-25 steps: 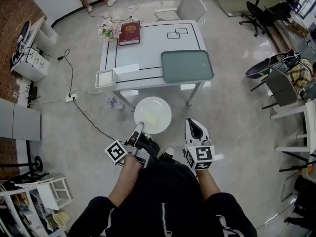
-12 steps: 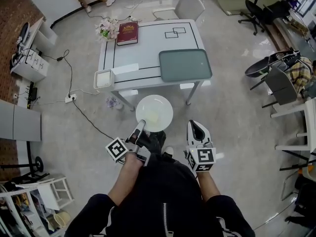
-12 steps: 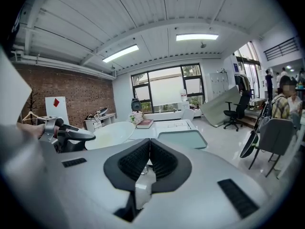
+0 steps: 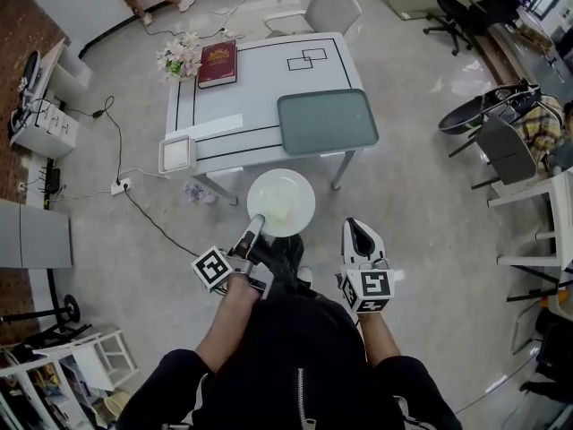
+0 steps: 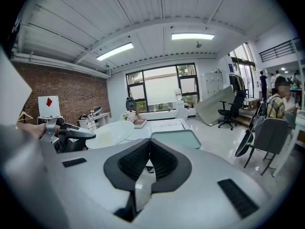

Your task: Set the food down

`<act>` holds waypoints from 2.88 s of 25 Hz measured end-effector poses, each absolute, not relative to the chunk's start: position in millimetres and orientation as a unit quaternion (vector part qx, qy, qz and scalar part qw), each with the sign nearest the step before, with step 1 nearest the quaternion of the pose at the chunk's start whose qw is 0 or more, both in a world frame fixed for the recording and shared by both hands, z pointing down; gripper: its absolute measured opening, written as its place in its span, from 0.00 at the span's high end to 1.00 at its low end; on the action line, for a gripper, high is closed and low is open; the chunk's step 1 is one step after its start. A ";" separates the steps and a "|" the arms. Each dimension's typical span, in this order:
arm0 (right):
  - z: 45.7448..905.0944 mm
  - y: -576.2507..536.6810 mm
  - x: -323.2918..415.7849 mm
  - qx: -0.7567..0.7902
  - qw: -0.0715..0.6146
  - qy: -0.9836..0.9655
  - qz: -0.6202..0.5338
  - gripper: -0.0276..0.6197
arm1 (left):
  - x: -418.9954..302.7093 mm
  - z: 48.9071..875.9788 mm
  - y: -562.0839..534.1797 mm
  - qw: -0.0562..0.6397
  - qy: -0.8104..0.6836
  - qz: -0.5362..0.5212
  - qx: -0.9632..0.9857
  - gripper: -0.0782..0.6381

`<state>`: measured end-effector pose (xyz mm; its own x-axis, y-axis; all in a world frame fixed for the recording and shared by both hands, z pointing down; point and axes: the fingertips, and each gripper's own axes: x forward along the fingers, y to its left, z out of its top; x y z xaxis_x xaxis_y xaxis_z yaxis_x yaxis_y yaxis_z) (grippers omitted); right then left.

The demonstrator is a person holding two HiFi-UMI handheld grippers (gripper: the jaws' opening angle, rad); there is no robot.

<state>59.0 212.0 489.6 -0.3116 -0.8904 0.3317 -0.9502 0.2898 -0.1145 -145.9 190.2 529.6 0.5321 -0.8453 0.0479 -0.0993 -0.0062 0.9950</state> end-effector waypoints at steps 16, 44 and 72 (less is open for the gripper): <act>494.6 111.6 52.4 0.571 0.127 -0.796 0.155 0.94 | -143.8 544.1 85.5 0.616 -0.366 -0.304 0.628 0.87; 498.9 -71.0 36.5 0.587 0.145 -0.778 0.172 0.94 | -145.8 574.1 -94.9 0.649 -0.355 -0.256 0.622 0.87; 507.6 -131.6 88.2 0.562 0.158 -0.791 0.182 0.94 | -82.9 598.3 -147.2 0.659 -0.372 -0.246 0.605 0.87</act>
<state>88.2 -131.6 507.6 -0.3184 -0.8319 0.4545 -0.9469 0.3014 -0.1116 -82.9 -147.2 598.3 0.6014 -0.7755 0.1921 -0.1259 0.1455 0.9813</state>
